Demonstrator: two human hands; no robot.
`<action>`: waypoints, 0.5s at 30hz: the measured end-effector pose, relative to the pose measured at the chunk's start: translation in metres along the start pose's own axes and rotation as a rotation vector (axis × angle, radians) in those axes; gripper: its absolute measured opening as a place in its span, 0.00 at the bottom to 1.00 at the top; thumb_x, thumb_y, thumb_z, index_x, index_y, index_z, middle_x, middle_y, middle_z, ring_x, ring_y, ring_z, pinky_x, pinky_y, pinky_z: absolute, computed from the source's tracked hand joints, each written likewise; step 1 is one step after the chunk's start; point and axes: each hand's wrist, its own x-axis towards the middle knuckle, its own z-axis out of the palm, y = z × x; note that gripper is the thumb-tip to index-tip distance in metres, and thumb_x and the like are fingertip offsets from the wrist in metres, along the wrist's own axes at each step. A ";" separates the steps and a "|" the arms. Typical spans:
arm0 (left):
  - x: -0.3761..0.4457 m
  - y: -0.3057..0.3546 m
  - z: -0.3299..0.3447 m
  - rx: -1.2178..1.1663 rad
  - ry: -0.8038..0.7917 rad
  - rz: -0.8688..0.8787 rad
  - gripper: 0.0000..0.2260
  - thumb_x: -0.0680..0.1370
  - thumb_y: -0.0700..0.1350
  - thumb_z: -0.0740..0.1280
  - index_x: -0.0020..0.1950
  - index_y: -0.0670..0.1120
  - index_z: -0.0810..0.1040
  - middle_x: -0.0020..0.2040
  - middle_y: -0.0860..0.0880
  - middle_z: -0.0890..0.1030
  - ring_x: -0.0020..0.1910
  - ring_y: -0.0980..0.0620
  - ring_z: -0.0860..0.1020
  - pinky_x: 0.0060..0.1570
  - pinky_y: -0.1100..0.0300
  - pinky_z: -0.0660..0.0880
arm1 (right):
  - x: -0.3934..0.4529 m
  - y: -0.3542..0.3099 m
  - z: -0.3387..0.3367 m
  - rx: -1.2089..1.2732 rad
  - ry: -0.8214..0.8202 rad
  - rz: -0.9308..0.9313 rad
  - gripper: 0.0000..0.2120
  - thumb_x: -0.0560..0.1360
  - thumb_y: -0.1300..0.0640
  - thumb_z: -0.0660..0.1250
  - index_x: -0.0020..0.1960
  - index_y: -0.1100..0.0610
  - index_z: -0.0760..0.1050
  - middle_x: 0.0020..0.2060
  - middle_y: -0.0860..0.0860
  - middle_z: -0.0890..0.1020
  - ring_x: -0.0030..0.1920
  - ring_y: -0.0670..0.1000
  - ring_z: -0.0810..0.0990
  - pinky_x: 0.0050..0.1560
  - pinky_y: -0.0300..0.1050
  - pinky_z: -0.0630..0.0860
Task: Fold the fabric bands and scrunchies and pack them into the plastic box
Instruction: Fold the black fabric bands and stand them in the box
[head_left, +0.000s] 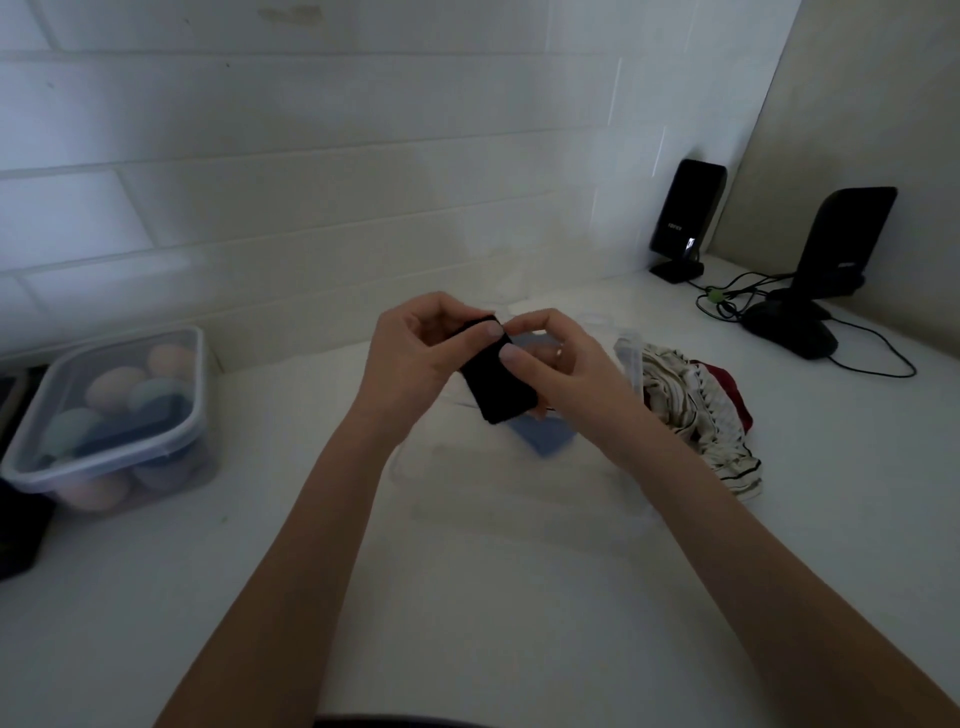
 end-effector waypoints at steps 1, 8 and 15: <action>-0.001 0.000 0.002 -0.002 -0.031 0.006 0.07 0.70 0.33 0.71 0.38 0.45 0.80 0.31 0.57 0.83 0.33 0.63 0.79 0.36 0.71 0.73 | 0.000 0.000 0.000 -0.009 -0.017 -0.011 0.06 0.75 0.60 0.65 0.51 0.55 0.72 0.33 0.61 0.74 0.28 0.50 0.72 0.26 0.38 0.67; -0.002 -0.004 -0.004 -0.035 -0.229 -0.059 0.10 0.70 0.45 0.71 0.51 0.50 0.80 0.46 0.55 0.84 0.47 0.57 0.82 0.48 0.64 0.77 | 0.003 0.005 -0.001 0.040 0.062 -0.035 0.03 0.75 0.59 0.66 0.46 0.57 0.73 0.36 0.71 0.78 0.37 0.60 0.78 0.37 0.60 0.77; -0.002 -0.003 -0.012 -0.224 -0.394 -0.255 0.15 0.69 0.37 0.67 0.54 0.46 0.79 0.49 0.51 0.85 0.50 0.51 0.83 0.49 0.60 0.79 | 0.001 0.003 -0.004 0.167 -0.019 0.036 0.04 0.75 0.61 0.64 0.43 0.54 0.73 0.34 0.57 0.79 0.31 0.48 0.80 0.32 0.41 0.78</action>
